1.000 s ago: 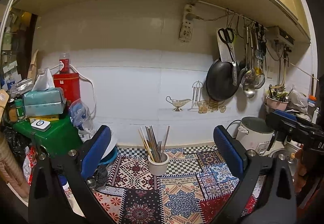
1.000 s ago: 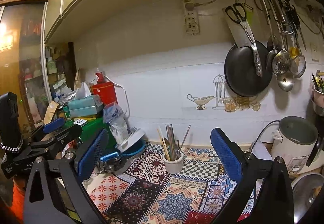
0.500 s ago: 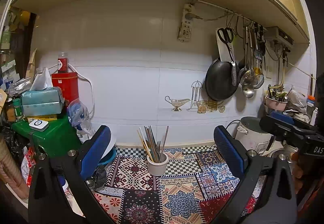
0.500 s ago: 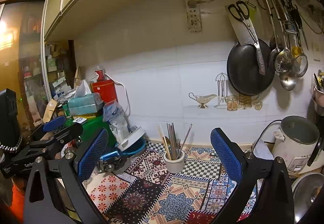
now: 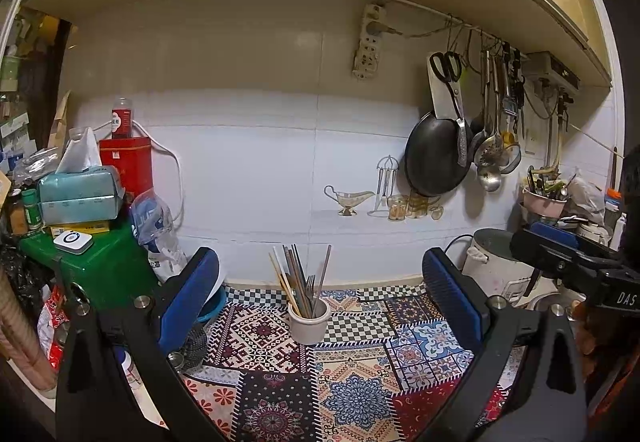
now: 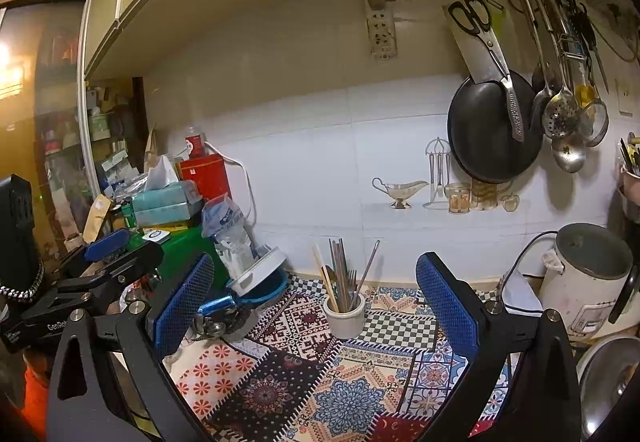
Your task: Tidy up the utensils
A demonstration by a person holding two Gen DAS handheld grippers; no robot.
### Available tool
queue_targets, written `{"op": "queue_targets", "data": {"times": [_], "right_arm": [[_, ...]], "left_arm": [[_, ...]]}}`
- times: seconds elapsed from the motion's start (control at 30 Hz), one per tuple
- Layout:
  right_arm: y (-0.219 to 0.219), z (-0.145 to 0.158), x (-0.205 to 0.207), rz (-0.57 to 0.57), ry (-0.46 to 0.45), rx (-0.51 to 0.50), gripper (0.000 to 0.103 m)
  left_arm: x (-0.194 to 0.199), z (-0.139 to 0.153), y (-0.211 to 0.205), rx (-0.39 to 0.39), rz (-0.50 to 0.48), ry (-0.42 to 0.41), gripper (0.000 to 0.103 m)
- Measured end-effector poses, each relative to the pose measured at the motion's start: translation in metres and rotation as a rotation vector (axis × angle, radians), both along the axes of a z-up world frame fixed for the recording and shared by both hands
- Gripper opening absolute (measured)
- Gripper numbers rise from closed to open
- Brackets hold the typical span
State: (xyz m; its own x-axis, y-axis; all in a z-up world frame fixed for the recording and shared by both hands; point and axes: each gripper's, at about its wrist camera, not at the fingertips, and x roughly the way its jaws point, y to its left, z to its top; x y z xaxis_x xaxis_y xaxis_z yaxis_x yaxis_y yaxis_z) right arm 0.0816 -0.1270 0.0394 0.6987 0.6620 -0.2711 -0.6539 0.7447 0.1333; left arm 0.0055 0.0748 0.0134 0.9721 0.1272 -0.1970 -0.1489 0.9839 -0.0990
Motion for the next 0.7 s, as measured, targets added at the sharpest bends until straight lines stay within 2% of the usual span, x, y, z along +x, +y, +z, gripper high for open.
{"op": "queue_targets", "data": {"times": [0.7], "right_arm": [[-0.0013,0.0002,0.0003,-0.014,-0.005,0.002,0.101]], "left_arm": [[0.0043,0.0001,-0.0007,-0.007,-0.02,-0.005,0.102]]}}
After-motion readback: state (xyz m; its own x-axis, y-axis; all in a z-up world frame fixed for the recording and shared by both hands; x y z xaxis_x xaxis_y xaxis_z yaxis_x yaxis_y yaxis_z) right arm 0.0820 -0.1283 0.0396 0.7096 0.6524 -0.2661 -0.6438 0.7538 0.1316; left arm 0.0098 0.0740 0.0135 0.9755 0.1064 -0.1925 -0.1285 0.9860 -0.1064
